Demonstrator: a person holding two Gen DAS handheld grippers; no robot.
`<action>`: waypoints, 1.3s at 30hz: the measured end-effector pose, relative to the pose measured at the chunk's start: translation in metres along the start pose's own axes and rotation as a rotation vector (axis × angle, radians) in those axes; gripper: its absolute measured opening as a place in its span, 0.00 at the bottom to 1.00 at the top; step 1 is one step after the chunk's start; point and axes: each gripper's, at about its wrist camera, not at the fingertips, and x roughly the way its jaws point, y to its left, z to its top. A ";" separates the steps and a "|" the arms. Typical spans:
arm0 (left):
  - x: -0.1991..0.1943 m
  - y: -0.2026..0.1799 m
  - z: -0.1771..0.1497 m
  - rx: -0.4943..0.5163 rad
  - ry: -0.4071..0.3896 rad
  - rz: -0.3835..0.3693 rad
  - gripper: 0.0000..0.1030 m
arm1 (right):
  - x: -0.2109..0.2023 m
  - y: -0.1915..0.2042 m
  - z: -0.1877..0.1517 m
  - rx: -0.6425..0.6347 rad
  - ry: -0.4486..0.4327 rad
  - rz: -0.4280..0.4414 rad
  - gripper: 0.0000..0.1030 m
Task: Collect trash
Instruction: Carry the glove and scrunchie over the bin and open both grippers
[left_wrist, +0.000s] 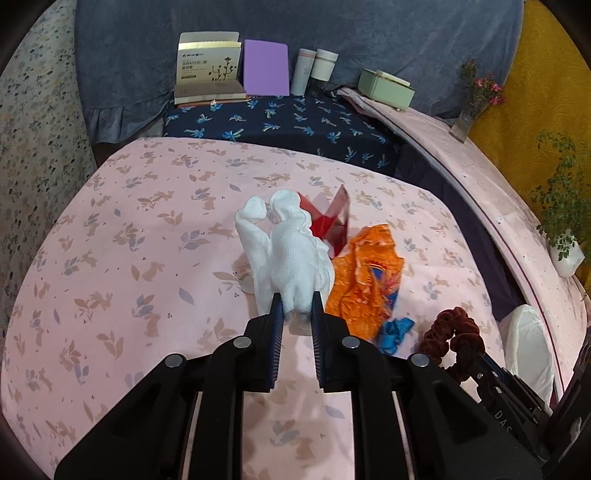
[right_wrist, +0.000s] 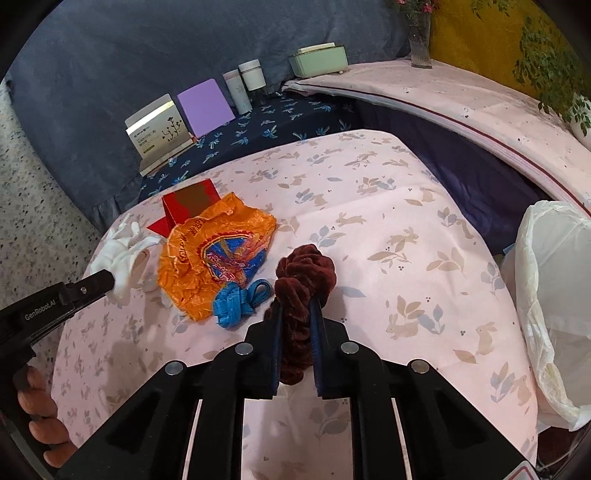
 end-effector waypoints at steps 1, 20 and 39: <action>-0.004 -0.003 -0.001 0.004 -0.005 -0.003 0.14 | -0.007 0.000 0.000 -0.002 -0.012 0.004 0.12; -0.076 -0.117 -0.038 0.195 -0.078 -0.109 0.14 | -0.119 -0.055 -0.004 0.063 -0.184 -0.021 0.12; -0.076 -0.247 -0.077 0.417 -0.046 -0.239 0.14 | -0.175 -0.170 -0.018 0.228 -0.265 -0.150 0.12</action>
